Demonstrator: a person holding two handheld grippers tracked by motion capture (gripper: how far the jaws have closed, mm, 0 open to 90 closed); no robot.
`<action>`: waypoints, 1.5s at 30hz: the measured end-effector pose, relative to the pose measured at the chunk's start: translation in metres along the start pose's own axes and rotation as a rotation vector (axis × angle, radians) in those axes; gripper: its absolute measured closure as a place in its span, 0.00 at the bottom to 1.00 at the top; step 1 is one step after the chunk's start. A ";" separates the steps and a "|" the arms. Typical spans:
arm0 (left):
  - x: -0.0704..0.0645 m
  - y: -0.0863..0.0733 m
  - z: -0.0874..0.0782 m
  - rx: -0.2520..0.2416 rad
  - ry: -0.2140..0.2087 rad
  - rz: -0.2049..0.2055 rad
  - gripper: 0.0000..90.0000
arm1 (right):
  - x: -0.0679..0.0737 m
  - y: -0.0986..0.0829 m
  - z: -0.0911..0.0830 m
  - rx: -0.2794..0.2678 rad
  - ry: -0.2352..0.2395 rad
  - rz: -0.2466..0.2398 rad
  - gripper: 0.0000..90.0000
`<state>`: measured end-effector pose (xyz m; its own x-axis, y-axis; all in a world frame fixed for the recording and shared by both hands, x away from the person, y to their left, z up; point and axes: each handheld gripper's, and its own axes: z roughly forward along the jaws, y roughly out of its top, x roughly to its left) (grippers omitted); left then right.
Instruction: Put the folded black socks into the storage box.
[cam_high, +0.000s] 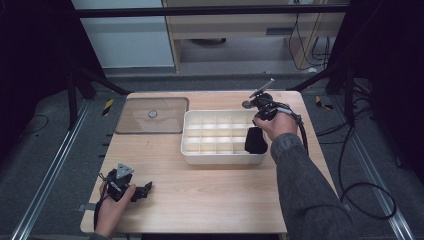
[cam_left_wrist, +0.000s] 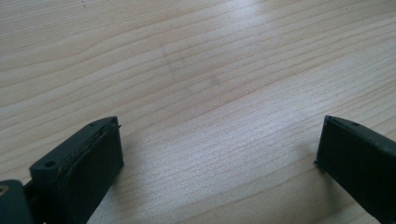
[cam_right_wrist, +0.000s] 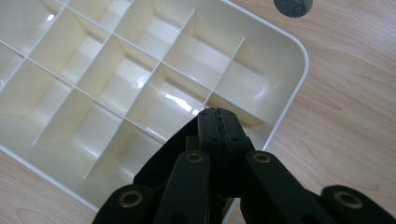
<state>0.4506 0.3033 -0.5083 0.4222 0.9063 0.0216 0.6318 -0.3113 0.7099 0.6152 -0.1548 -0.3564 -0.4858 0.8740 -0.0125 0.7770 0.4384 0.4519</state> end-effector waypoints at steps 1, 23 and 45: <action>0.000 0.000 0.000 0.000 0.000 0.000 0.00 | 0.000 -0.001 0.001 0.002 0.001 0.005 1.00; -0.001 0.001 0.000 0.003 -0.003 0.004 0.00 | 0.006 -0.030 0.024 0.054 0.017 -0.019 1.00; -0.002 0.001 0.001 0.000 -0.004 0.007 0.00 | 0.015 -0.054 0.034 0.057 0.018 -0.046 1.00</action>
<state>0.4515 0.3011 -0.5085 0.4288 0.9031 0.0237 0.6287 -0.3171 0.7100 0.5793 -0.1582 -0.4116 -0.5282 0.8490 -0.0156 0.7752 0.4896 0.3993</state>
